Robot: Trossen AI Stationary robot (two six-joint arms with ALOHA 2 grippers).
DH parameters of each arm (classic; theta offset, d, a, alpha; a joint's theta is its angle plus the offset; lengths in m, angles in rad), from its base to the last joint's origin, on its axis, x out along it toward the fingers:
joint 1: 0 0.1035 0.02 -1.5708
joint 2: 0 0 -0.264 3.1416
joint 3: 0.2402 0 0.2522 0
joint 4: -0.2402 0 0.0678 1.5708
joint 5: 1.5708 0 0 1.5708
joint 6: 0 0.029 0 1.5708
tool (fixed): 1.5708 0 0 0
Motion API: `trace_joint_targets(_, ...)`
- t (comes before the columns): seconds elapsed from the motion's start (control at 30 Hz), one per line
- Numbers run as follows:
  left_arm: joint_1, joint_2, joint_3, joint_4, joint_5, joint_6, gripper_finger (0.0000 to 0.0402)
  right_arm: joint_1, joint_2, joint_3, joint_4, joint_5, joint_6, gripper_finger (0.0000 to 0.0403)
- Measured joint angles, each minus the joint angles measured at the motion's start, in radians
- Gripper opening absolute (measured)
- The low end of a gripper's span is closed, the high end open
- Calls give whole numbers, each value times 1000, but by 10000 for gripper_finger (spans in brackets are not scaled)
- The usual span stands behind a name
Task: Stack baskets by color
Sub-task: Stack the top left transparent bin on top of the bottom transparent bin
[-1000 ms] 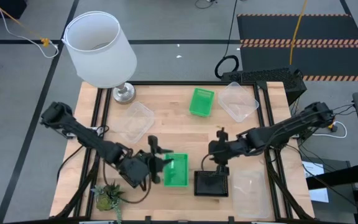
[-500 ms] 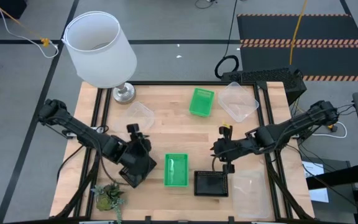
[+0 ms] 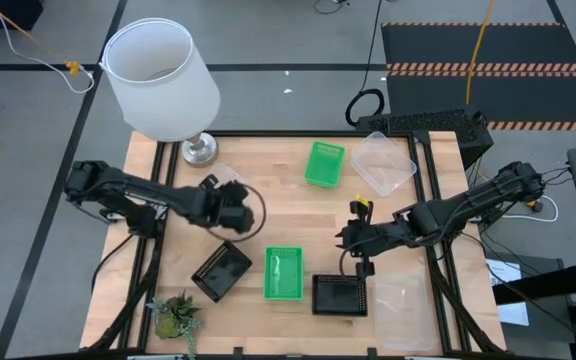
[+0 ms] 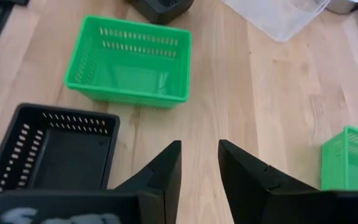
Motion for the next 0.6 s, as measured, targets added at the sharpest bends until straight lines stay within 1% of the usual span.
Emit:
trace_joint_targets(0.1,59,22,0,48,57,27,152,1,-2,0,-38,-5,11,102)
trace_joint_targets(0.2,106,47,0,73,88,31,153,13,-5,0,-100,-30,46,102)
trace_joint_targets(0.3,137,60,0,86,116,36,157,23,-5,0,-126,-32,55,102)
trace_joint_targets(0.37,152,65,0,85,137,50,169,24,-5,0,-123,-31,53,102)
trace_joint_targets(0.6,163,66,0,80,131,27,238,19,-5,0,-117,-26,29,102)
